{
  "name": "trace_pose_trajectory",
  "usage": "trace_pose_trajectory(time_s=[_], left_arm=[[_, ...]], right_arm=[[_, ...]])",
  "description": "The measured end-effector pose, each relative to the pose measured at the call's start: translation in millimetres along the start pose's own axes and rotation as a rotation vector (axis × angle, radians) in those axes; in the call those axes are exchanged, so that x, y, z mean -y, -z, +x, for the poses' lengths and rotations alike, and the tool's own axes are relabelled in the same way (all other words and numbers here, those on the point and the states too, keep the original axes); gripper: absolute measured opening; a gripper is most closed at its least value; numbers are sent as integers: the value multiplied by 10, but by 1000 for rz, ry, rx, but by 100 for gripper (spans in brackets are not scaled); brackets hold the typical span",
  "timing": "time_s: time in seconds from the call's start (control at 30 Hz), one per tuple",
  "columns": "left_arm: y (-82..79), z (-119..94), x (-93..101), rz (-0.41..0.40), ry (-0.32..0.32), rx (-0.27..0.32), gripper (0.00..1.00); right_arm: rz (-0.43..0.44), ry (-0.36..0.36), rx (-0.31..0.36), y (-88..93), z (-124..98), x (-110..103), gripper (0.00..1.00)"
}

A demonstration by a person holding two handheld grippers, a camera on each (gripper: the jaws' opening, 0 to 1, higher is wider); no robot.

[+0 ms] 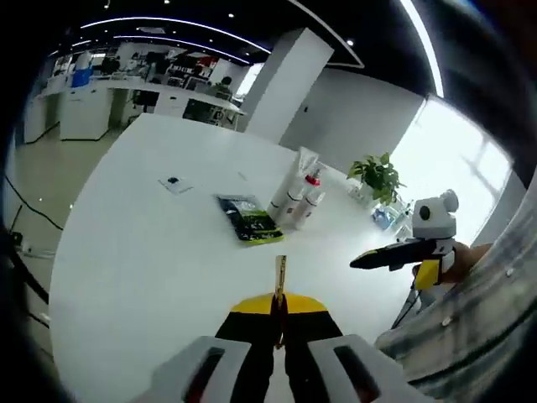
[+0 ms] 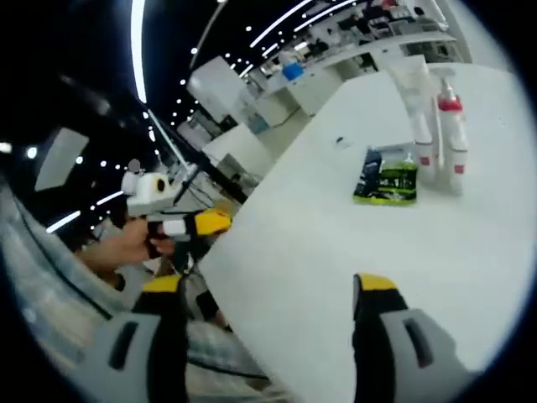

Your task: Arrange the skincare products in the storage area until every visible bottle or jar stands upright without overlapping.

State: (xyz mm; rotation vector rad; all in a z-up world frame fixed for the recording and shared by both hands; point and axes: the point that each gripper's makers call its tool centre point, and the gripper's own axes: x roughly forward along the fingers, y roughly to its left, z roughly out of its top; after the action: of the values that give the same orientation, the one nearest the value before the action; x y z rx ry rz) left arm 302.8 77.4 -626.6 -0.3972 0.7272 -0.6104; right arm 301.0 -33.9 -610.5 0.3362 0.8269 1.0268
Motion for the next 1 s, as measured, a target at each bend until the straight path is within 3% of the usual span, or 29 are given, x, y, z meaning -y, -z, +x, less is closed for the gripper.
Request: trace_pose_trajectory(time_s=[0.07, 0.2, 0.37, 0.57, 1.0], left_arm=[[1, 19, 165, -13, 47, 13, 1], [5, 64, 474, -46, 153, 33, 1], [39, 124, 689, -49, 211, 19, 1], [64, 139, 868, -30, 273, -8, 1], [136, 111, 963, -18, 308, -50, 1]], right_arm=[[-3, -26, 8, -43, 24, -81, 68], [-29, -72, 31, -123, 41, -221, 49], [-77, -157, 37, -204, 35, -452, 26], [-114, -180, 30, -223, 30, -537, 20], [-166, -217, 20, -150, -27, -639, 18]])
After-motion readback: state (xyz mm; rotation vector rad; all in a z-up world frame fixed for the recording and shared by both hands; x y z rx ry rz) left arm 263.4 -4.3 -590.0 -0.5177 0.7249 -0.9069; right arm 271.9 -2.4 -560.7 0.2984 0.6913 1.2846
